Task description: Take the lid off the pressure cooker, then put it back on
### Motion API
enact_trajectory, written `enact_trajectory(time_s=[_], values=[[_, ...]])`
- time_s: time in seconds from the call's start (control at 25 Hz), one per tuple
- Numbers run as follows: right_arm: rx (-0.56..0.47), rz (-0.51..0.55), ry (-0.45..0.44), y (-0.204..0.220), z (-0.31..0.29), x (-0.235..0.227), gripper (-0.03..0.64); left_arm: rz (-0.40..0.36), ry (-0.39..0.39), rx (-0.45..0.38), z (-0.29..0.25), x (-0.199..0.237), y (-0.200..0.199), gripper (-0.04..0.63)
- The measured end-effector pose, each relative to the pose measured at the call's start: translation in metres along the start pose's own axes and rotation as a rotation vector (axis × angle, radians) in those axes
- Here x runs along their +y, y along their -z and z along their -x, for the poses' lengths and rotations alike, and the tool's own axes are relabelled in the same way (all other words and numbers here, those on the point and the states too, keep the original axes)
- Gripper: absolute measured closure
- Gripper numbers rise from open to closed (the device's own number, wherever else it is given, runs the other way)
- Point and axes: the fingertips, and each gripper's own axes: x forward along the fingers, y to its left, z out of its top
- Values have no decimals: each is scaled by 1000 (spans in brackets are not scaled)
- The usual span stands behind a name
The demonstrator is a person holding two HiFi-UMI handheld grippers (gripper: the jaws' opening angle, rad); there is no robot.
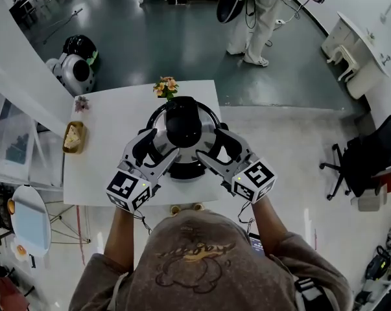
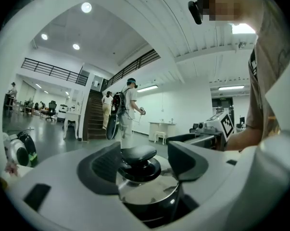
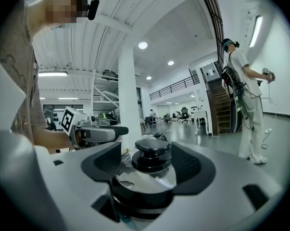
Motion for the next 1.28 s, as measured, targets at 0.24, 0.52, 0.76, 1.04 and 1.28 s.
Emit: enact_trajectory(time_s=[0.24,0.52,0.76,1.04,1.28], values=[[45,51,-73,0,-17,-10,269,-63,91,73,-19,4,9,287],[139,135,-151,8,-45,-20,270,-130,154,177,-43,13,26,287],[193,185,-204,14,-60,-20,288,-171,195,244,-55,17,35,288],[247,194,-304,17,-66,-19,318,-153,283,288,-61,16,38,310],[268,227,-329,19,-69,-17,348,-157,320,294,-60,15,39,325]])
